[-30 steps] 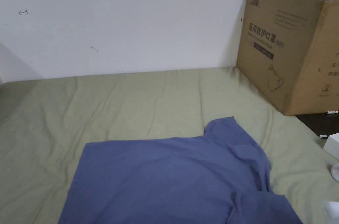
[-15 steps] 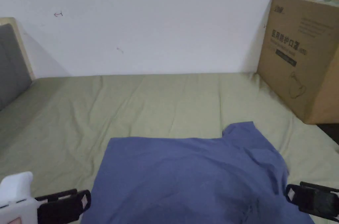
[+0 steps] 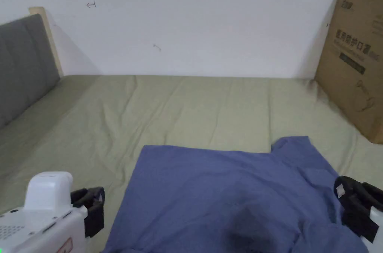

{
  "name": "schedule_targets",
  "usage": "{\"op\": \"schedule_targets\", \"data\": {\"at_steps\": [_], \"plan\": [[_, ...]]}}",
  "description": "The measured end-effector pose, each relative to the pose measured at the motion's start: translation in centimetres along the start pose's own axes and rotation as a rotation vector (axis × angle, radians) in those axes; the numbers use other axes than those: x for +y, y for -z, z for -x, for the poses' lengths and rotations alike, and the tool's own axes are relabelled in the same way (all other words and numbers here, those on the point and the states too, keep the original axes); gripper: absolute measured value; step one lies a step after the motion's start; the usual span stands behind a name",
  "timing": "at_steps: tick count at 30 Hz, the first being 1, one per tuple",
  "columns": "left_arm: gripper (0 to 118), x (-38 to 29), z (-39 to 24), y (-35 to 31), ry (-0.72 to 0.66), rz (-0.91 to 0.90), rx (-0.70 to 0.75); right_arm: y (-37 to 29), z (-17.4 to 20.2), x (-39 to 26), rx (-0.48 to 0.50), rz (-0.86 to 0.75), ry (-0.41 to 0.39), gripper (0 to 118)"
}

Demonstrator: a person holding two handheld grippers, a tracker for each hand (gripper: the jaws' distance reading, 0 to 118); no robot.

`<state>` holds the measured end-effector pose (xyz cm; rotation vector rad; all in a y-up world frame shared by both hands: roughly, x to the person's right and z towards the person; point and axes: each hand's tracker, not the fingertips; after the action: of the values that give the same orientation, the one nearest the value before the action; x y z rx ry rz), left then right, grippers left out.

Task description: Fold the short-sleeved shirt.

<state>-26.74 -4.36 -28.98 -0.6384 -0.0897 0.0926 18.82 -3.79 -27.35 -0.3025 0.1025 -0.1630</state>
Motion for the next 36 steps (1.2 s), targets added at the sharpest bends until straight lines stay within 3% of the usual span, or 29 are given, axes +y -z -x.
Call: {"op": "schedule_targets", "data": {"at_steps": [2, 3, 5, 6, 7, 8, 9, 13, 17, 20, 22, 24, 25, 26, 27, 28, 31, 33, 34, 35, 36], "plan": [[0, -0.4, 2.0, 4.1, -0.093, 0.422, -0.017, 0.1, -0.6, -0.4, 0.007, 0.058, 0.041, 0], [0, -1.8, 3.0, 5.6, -0.127, 0.511, -0.036, 0.3, -0.9, -0.6, 0.015, 0.089, 0.061, 0], [2, -4.1, 3.8, 7.4, -0.060, 0.505, -0.033, 0.6, -1.6, -1.3, 0.029, 0.137, 0.091, 0], [22, -4.8, 3.9, 8.2, -0.033, 0.490, 0.013, 0.8, -1.9, -1.5, 0.033, 0.155, 0.093, 0], [84, -5.4, 4.2, 9.0, -0.031, 0.489, 0.039, 1.0, -2.0, -1.8, 0.027, 0.172, 0.083, 0], [114, -6.0, 4.5, 9.8, -0.048, 0.483, 0.049, 1.2, -2.1, -2.0, 0.014, 0.198, 0.071, 0], [118, -6.4, 4.9, 10.6, -0.061, 0.485, 0.042, 1.4, -2.2, -2.2, 0.004, 0.219, 0.062, 0], [115, -7.5, 5.2, 13.8, -0.141, 0.469, 0.006, 1.9, -2.5, -2.7, 0.010, 0.261, 0.063, 0], [111, -9.6, 5.5, 17.6, -0.120, 0.579, 0.089, 2.2, -2.6, -2.9, 0.006, 0.295, 0.049, 0], [114, -10.0, 4.2, 17.8, -0.062, 0.541, 0.105, 1.9, -3.4, -3.2, -0.010, 0.308, 0.038, 0], [109, -10.0, 4.0, 17.0, -0.063, 0.527, 0.114, 1.9, -4.4, -3.6, -0.045, 0.322, 0.031, 0], [91, -9.2, 3.3, 15.4, -0.058, 0.506, 0.128, 1.9, -6.0, -4.2, -0.087, 0.345, 0.036, 0], [62, -8.7, 2.8, 14.5, -0.035, 0.468, 0.131, 1.8, -6.8, -4.5, -0.109, 0.358, 0.045, 0], [24, -8.5, 2.5, 13.3, -0.021, 0.427, 0.122, 1.8, -7.6, -4.8, -0.125, 0.369, 0.055, 0], [5, -8.4, 2.2, 12.8, -0.054, 0.403, 0.048, 1.7, -8.4, -5.1, -0.139, 0.380, 0.065, 0], [4, -8.4, 1.4, 12.3, -0.011, 0.396, 0.142, 1.7, -9.4, -5.5, -0.163, 0.400, 0.078, 0], [4, -7.9, 1.1, 11.5, -0.053, 0.371, 0.029, 2.5, -11.7, -6.4, -0.108, 0.476, 0.141, 0], [4, -7.0, 0.5, 10.8, -0.061, 0.361, 0.041, 3.6, -13.0, -7.1, -0.143, 0.538, 0.164, 1], [4, -6.5, 0.3, 10.4, -0.059, 0.361, 0.038, 4.5, -13.6, -7.6, -0.166, 0.606, 0.177, 35], [4, -6.2, 0.1, 10.2, -0.059, 0.358, 0.032, 5.2, -14.3, -8.1, -0.175, 0.666, 0.192, 80], [4, -5.7, 0.0, 9.9, -0.059, 0.352, 0.019, 6.1, -15.3, -9.2, -0.168, 0.741, 0.235, 115]]}}
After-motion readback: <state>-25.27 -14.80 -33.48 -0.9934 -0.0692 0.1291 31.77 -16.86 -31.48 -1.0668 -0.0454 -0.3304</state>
